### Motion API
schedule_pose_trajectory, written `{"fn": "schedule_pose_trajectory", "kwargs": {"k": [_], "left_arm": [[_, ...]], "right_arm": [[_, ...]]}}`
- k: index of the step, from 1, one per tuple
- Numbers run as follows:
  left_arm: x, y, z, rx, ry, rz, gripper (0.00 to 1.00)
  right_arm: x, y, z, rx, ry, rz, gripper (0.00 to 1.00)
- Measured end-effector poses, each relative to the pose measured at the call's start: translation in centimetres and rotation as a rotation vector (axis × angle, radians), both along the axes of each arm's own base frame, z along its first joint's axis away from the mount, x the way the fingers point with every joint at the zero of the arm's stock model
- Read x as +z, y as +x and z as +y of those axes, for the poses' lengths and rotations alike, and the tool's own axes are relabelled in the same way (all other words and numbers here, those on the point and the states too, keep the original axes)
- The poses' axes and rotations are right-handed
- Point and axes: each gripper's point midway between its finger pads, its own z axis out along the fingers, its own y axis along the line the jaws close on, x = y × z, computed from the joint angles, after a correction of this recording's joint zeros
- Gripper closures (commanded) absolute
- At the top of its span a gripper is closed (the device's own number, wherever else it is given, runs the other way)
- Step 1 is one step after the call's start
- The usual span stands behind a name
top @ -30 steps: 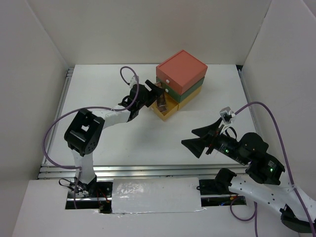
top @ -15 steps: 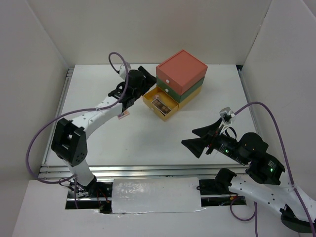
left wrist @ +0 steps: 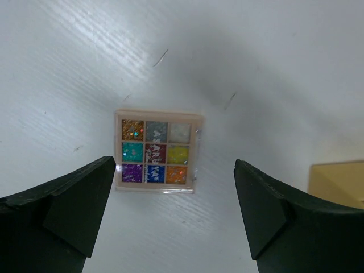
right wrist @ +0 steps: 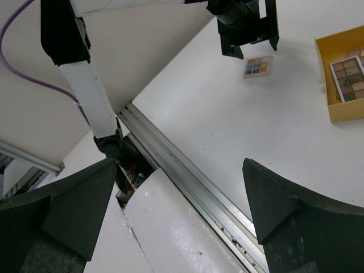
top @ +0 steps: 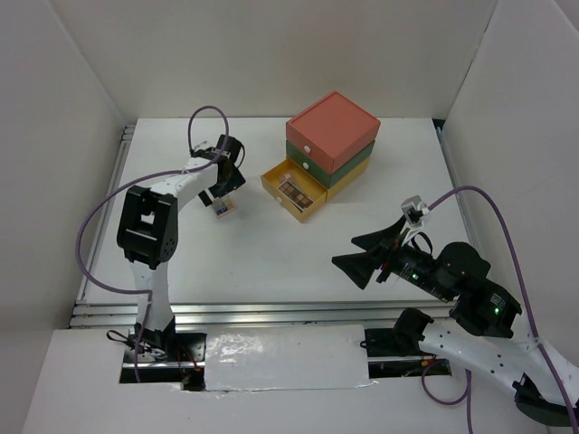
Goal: Organize the makeup
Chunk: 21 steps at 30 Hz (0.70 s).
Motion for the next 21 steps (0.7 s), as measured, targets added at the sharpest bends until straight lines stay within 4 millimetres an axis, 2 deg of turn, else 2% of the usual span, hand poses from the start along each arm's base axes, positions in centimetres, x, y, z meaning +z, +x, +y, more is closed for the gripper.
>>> {"fn": "schedule_pose_trajectory", "kwargs": {"k": [3, 13, 21], "left_arm": [[-1.2, -1.3, 0.0, -0.027, 0.012, 0.067, 0.01], [-1.7, -1.6, -0.1, -0.046, 0.002, 0.092, 0.01], [-5.3, -2.3, 0.1, -0.034, 0.009, 0.168, 0.01]], "right_arm": [[0.0, 0.0, 0.0, 0.000, -0.001, 0.001, 0.00], [-0.4, 0.2, 0.3, 0.004, -0.015, 0.008, 0.00], [-0.5, 0.2, 0.3, 0.004, -0.019, 0.006, 0.00]]}}
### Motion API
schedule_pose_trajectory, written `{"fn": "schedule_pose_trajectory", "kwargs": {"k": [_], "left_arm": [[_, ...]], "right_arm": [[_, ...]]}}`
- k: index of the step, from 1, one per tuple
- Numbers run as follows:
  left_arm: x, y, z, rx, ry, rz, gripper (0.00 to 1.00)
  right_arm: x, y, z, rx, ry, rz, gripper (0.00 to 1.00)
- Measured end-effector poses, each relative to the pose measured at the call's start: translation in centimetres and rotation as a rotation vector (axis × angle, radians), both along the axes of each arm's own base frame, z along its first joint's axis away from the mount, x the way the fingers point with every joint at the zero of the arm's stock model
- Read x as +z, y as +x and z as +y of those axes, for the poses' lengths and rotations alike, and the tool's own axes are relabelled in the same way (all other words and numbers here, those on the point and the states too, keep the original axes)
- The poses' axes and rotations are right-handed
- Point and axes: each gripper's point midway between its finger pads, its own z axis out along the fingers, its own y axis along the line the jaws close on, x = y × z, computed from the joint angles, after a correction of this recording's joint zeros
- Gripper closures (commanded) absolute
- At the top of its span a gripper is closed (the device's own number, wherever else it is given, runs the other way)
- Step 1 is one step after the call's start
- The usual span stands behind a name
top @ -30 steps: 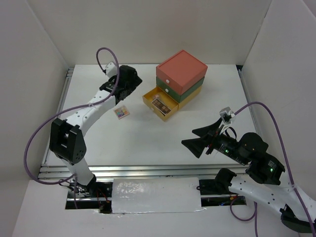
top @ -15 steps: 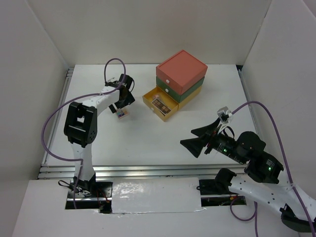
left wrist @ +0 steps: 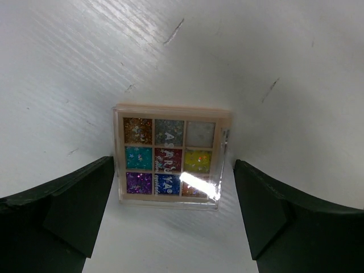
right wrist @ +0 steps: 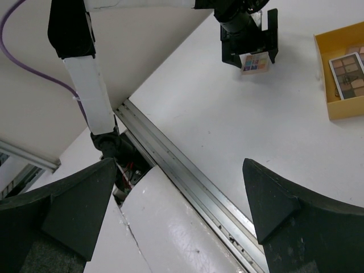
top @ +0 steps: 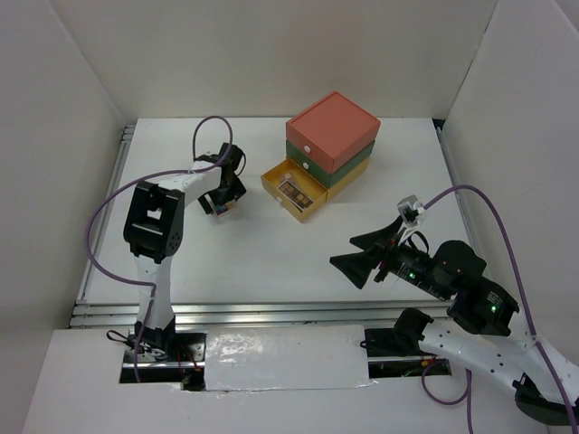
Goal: Organize the makeup
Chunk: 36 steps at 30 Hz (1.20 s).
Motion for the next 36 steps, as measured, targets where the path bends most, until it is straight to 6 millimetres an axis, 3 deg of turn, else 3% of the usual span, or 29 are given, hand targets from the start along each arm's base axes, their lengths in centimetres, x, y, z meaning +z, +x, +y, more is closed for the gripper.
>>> {"fn": "schedule_pose_trajectory", "kwargs": {"k": [3, 5, 7, 9, 12, 17, 20, 26, 29, 32, 36], "left_arm": [[0.0, 0.4, -0.1, -0.007, -0.002, -0.011, 0.01], [-0.1, 0.4, -0.1, -0.007, -0.002, -0.014, 0.09], [-0.2, 0.5, 0.0, -0.004, 0.001, -0.023, 0.40], [-0.2, 0.6, 0.1, -0.011, 0.005, -0.028, 0.62], [-0.1, 0.5, 0.1, -0.012, 0.002, -0.038, 0.72], [0.6, -0.3, -0.6, -0.026, -0.048, -0.059, 0.73], [2.2, -1.4, -2.3, -0.067, -0.086, -0.082, 0.72], [11.2, -1.4, -11.3, -0.220, -0.260, -0.348, 0.70], [14.1, -1.1, -15.1, -0.262, -0.374, -0.448, 0.66], [14.8, -0.1, -16.5, -0.250, -0.456, -0.505, 0.60], [13.8, 1.5, -17.8, -0.237, -0.521, -0.524, 0.48]], "right_arm": [[0.0, 0.0, 0.0, 0.000, -0.002, -0.002, 0.00], [0.0, 0.0, 0.0, 0.001, -0.003, -0.004, 0.00], [0.0, 0.0, 0.0, 0.001, -0.004, -0.005, 0.00], [0.0, 0.0, 0.0, 0.001, -0.005, -0.005, 0.00], [-0.1, 0.0, 0.0, 0.002, -0.006, -0.005, 0.00], [-0.2, 0.0, 0.0, 0.002, -0.009, -0.006, 0.00], [-0.2, 0.0, 0.0, 0.002, -0.010, -0.006, 0.00], [-0.1, 0.2, 0.2, 0.003, -0.007, -0.007, 0.00], [-0.1, 0.2, 0.3, 0.004, -0.007, -0.007, 0.00], [-0.1, 0.2, 0.4, 0.005, -0.007, -0.007, 0.00], [-0.2, 0.2, 0.3, 0.003, -0.009, -0.006, 0.00]]}}
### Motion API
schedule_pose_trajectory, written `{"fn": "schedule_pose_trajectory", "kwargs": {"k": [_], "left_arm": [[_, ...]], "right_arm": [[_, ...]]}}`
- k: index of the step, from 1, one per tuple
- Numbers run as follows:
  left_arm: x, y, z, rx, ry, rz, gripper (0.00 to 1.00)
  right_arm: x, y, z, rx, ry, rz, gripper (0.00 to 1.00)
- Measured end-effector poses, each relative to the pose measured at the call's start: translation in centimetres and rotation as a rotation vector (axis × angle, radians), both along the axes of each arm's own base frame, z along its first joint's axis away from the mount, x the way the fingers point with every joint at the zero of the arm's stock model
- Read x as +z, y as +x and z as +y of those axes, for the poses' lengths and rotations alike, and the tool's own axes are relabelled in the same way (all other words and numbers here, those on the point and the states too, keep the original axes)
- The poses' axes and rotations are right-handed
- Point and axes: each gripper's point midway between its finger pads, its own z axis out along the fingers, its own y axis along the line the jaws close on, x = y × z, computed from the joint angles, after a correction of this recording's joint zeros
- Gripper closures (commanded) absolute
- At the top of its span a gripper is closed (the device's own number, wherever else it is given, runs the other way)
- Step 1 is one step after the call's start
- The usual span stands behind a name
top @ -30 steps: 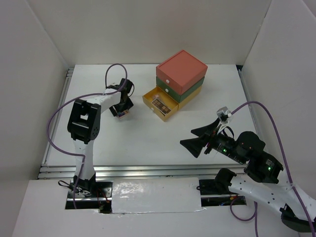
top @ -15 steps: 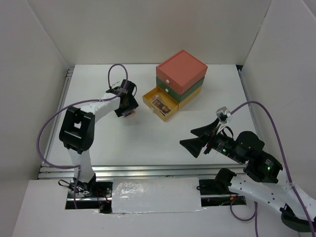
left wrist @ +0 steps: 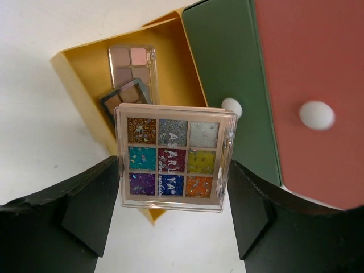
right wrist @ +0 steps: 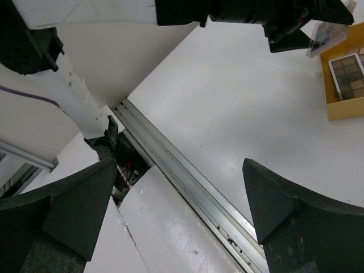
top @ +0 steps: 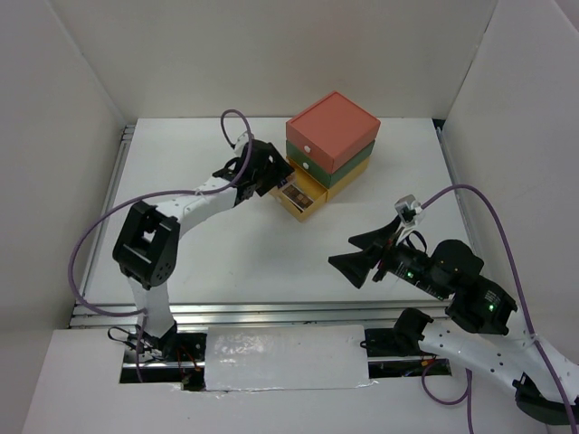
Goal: Organize the makeup
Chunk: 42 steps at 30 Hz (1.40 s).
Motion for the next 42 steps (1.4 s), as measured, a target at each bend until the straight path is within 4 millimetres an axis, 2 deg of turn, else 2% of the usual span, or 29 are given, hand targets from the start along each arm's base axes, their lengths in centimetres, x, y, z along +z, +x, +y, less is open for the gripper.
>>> {"fn": "schedule_pose_trajectory", "kwargs": {"k": [1, 2, 4, 6, 9, 14, 18, 20, 21, 23, 24, 26, 27, 29, 32, 35, 39, 42], "left_arm": [[-0.5, 0.6, -0.4, -0.004, -0.012, 0.000, 0.44], [-1.2, 1.1, -0.8, -0.008, -0.020, 0.008, 0.33], [-2.5, 1.8, -1.6, -0.015, -0.034, 0.028, 0.20], [-3.6, 2.1, -2.1, -0.019, -0.032, 0.052, 0.03], [-4.0, 2.2, -2.2, -0.008, -0.040, 0.067, 0.01], [-3.2, 1.7, -1.7, -0.003, -0.026, 0.067, 0.01], [-0.9, 1.3, -1.0, -0.002, -0.010, 0.032, 0.01], [0.4, 1.0, -0.3, 0.023, 0.005, 0.015, 0.02], [1.0, 0.7, 0.3, 0.045, 0.023, 0.011, 0.07], [1.5, -0.1, 1.3, 0.085, 0.059, 0.014, 0.19], [1.5, -0.5, 1.8, 0.103, 0.074, 0.018, 0.30], [0.4, -1.5, 3.0, 0.137, 0.116, 0.046, 0.39], [-0.7, -2.2, 3.6, 0.150, 0.142, 0.070, 0.50], [-3.5, -3.6, 4.7, 0.163, 0.196, 0.131, 0.62], [-7.4, -5.3, 5.9, 0.156, 0.276, 0.223, 0.63], [-9.5, -5.5, 5.8, 0.133, 0.297, 0.254, 0.57], [-9.9, -4.4, 4.2, 0.064, 0.266, 0.204, 0.49], [-9.5, -2.9, 2.7, 0.020, 0.243, 0.155, 0.49]], "right_arm": [[0.0, 0.0, 0.0, -0.001, 0.000, 0.000, 0.00], [0.0, 0.0, -0.1, -0.002, 0.000, 0.000, 0.00], [0.0, -0.1, -0.2, -0.004, 0.000, -0.001, 0.00], [0.0, -0.1, -0.3, -0.005, 0.002, -0.002, 0.00], [0.0, -0.2, -0.4, -0.005, 0.002, -0.002, 0.00], [0.0, -0.2, -0.4, -0.005, 0.001, -0.002, 0.00], [0.0, -0.2, -0.3, -0.005, 0.001, -0.002, 0.00], [0.0, -0.2, -0.3, -0.005, 0.001, -0.002, 0.00], [0.0, -0.1, -0.3, -0.005, 0.001, -0.002, 0.00], [0.0, -0.1, -0.3, -0.005, 0.001, -0.003, 0.00], [0.0, -0.1, -0.3, -0.005, 0.002, -0.003, 0.00], [0.0, 0.0, -0.2, -0.005, 0.001, -0.002, 0.00], [0.0, 0.0, -0.1, -0.005, 0.000, -0.001, 0.00], [-0.1, 0.1, 0.0, -0.004, -0.001, -0.001, 0.00], [-0.4, 0.2, 0.2, -0.004, -0.006, 0.003, 0.00], [-0.6, 0.3, 0.3, -0.004, -0.013, 0.009, 0.00], [-0.8, 0.5, 0.5, -0.004, -0.023, 0.013, 0.00], [-1.0, 0.6, 0.6, -0.004, -0.030, 0.015, 0.00]]}}
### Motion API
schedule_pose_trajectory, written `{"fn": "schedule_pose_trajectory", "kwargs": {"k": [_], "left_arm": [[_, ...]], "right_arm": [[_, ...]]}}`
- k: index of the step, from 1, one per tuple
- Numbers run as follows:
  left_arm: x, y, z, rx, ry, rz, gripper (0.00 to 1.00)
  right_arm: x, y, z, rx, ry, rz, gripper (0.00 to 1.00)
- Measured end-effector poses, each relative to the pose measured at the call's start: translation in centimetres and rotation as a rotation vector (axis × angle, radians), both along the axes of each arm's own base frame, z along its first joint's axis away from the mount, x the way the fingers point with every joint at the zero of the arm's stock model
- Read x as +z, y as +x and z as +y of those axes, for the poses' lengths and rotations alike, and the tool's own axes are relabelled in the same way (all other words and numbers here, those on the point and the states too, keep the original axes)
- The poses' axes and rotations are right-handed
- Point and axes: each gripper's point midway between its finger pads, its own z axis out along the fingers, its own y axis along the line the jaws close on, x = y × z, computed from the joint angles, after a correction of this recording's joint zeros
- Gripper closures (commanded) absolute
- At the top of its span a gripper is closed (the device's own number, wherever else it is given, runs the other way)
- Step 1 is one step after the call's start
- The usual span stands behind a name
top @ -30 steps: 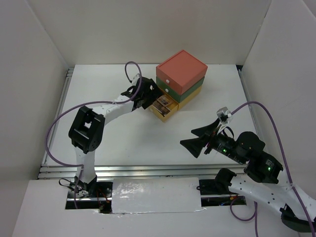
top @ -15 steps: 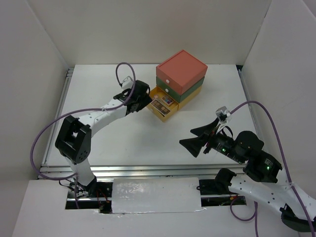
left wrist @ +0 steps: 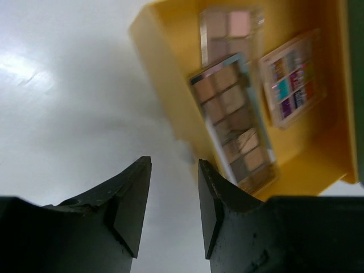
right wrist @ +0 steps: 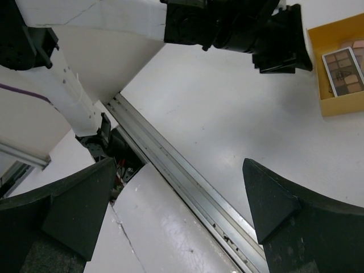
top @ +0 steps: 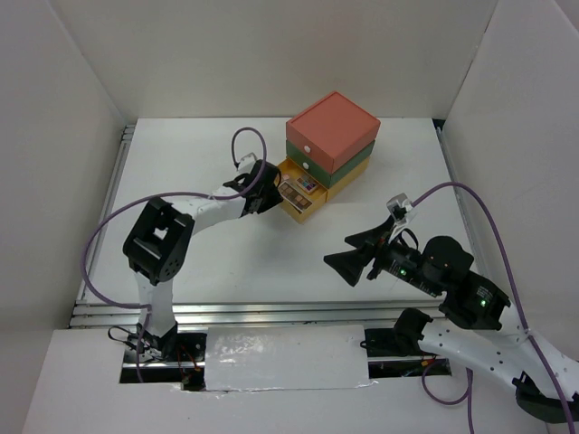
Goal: Organize the makeup
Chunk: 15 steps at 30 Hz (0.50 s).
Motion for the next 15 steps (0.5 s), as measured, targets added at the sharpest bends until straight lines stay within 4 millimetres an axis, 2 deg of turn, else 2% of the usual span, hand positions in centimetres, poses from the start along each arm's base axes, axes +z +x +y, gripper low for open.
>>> {"fn": "schedule_pose_trajectory", "kwargs": {"k": [6, 11, 15], "left_arm": [[0.4, 4.2, -3.2, -0.069, -0.013, -0.051, 0.48], [0.6, 5.9, -4.6, -0.090, -0.029, -0.071, 0.45], [0.8, 6.7, -4.9, -0.093, -0.047, -0.084, 0.31]], "right_arm": [[-0.3, 0.2, 0.2, 0.000, -0.013, 0.001, 0.00], [-0.4, 0.4, 0.3, -0.003, -0.026, -0.003, 0.00], [-0.9, 0.8, 0.5, -0.008, -0.047, 0.002, 0.00]]}}
